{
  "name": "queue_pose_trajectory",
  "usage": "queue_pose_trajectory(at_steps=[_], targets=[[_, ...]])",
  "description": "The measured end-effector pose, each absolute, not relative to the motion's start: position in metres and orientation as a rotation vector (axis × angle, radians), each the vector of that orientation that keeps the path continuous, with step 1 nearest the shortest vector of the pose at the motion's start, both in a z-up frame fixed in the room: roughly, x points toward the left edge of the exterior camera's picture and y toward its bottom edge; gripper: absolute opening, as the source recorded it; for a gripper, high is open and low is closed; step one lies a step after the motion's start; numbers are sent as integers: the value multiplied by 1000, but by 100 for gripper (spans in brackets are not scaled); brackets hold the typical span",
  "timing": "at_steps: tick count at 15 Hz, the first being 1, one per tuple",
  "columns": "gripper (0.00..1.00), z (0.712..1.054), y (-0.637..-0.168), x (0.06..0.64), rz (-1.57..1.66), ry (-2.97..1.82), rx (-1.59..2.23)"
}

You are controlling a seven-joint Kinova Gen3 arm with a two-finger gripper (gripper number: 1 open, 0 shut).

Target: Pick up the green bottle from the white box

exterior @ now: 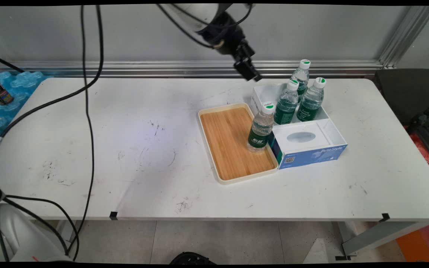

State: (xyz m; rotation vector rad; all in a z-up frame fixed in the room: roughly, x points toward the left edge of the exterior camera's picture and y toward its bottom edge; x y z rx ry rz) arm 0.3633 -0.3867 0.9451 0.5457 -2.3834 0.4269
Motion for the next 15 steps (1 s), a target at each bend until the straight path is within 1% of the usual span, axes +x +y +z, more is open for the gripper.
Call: queue_pose_trajectory(at_steps=[4,8,15], targets=[[100,948,-399,343,435,-2341,538],[100,942,-408,323,430,-2315,534],[100,918,-424,296,422,-2313,527]])
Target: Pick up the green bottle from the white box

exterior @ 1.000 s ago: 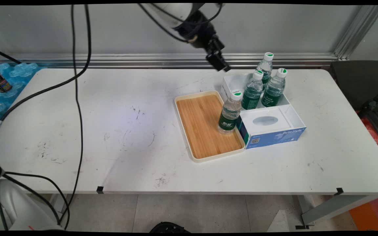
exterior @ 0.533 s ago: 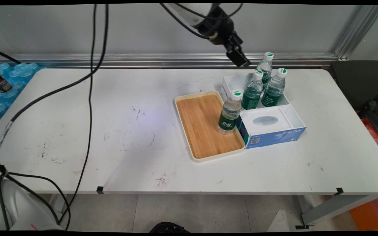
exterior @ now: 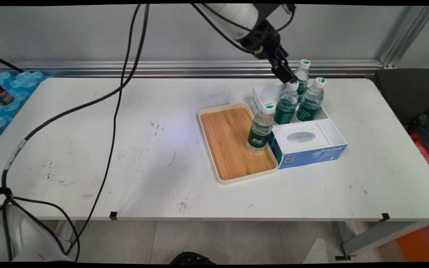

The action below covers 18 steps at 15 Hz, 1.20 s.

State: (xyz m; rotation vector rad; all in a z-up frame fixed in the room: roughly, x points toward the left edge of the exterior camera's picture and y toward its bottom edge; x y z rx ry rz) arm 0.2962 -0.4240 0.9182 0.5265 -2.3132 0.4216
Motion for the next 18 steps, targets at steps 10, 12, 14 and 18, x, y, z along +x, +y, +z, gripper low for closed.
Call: queue_pose_trajectory(at_steps=[10,12,14,18], targets=[[100,886,-433,285,391,-2326,580],[100,881,-433,283,382,-2330,586],[100,876,-434,282,377,-2334,586],[100,866,-436,278,377,-2344,575]])
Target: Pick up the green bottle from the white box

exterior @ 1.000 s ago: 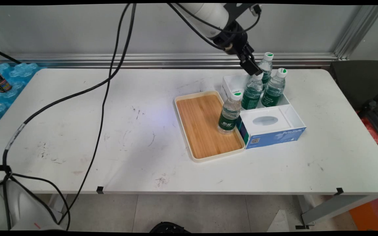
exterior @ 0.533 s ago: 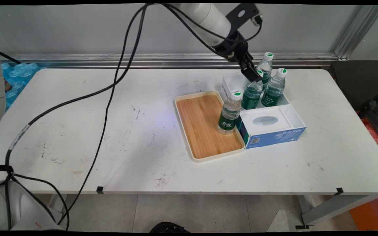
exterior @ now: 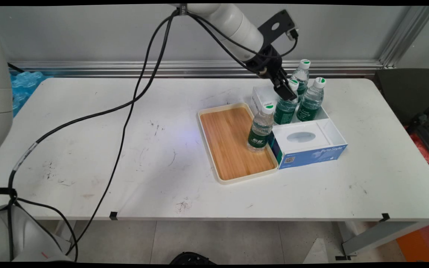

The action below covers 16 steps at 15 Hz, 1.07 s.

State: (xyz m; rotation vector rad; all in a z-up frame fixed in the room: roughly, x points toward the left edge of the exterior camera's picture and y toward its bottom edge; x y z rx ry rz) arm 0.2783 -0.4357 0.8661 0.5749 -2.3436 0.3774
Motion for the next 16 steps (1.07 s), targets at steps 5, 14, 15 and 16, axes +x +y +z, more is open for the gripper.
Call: queue_pose_trajectory(at_steps=[5,14,15,16], targets=[[100,853,-440,276,396,-2347,561],[100,834,-447,271,403,-2339,555],[100,832,-447,271,403,-2338,556],[100,831,-448,271,403,-2336,556]])
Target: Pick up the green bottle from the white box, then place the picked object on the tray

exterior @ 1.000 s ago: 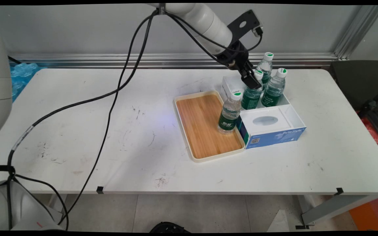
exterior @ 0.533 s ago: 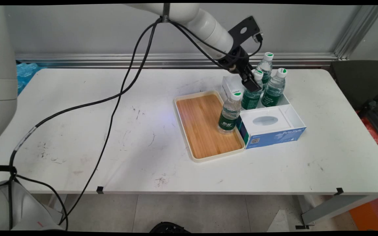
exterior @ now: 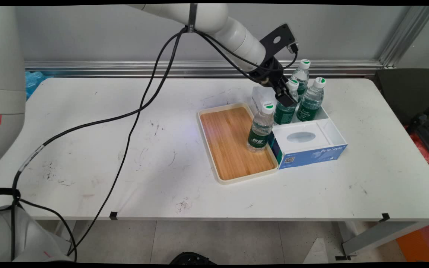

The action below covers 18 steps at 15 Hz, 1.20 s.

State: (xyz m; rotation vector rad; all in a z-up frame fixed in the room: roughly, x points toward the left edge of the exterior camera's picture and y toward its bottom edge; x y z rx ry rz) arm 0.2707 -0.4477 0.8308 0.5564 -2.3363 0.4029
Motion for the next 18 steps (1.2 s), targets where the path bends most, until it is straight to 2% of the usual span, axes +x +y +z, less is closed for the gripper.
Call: queue_pose_trajectory(at_steps=[5,6,18], targets=[[100,823,-450,268,398,-2333,551],[0,821,-450,268,397,-2332,550],[0,819,-447,265,377,-2326,531]])
